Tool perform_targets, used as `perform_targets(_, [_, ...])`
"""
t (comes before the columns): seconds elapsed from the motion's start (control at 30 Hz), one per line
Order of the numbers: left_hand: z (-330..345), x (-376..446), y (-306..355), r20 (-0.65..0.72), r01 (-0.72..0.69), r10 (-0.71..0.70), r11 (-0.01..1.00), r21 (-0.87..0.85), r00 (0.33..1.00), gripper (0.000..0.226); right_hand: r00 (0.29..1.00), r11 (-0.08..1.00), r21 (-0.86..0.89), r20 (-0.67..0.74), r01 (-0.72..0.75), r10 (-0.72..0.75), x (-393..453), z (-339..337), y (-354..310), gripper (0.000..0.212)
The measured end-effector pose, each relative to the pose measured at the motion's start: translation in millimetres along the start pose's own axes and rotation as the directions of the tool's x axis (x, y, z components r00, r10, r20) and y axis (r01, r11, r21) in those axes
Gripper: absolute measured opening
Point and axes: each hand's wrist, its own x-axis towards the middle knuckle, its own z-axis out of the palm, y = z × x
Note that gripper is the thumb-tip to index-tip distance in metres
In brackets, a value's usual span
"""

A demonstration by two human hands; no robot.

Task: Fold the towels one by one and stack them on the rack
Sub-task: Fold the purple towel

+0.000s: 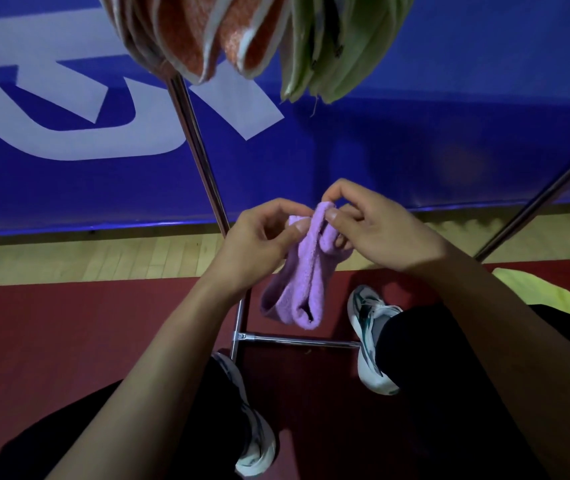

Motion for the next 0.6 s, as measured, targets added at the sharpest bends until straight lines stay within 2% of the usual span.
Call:
perform_targets(0.13, [1.1, 1.0, -1.6, -0.115, -0.026, 0.038, 0.994, 0.106, 0.993, 0.009, 0.999, 0.999, 0.020, 0.015, -0.034, 0.033, -0.5, -7.4, 2.2, 0.010])
perform_targets(0.23, [-0.8, 2.1, -2.9, -0.207, -0.028, 0.053, 0.992, 0.124, 0.977, 0.009, 0.998, 0.997, -0.054, 0.029, -0.055, 0.057, -3.2, -13.4, 5.0, 0.014])
perform_targets(0.33, [-3.3, 3.6, 0.1, -0.281, -0.044, 0.089, 0.986, 0.163, 0.955, 0.009, 0.996, 0.986, -0.138, -0.015, -0.088, 0.086, -4.9, -16.8, 6.5, 0.011])
perform_targets(0.6, [-3.4, 3.3, -0.2, -0.280, -0.057, 0.133, 0.963, 0.263, 0.951, 0.011, 0.994, 0.954, -0.293, 0.075, -0.061, 0.086, -3.4, -14.8, 6.2, 0.016])
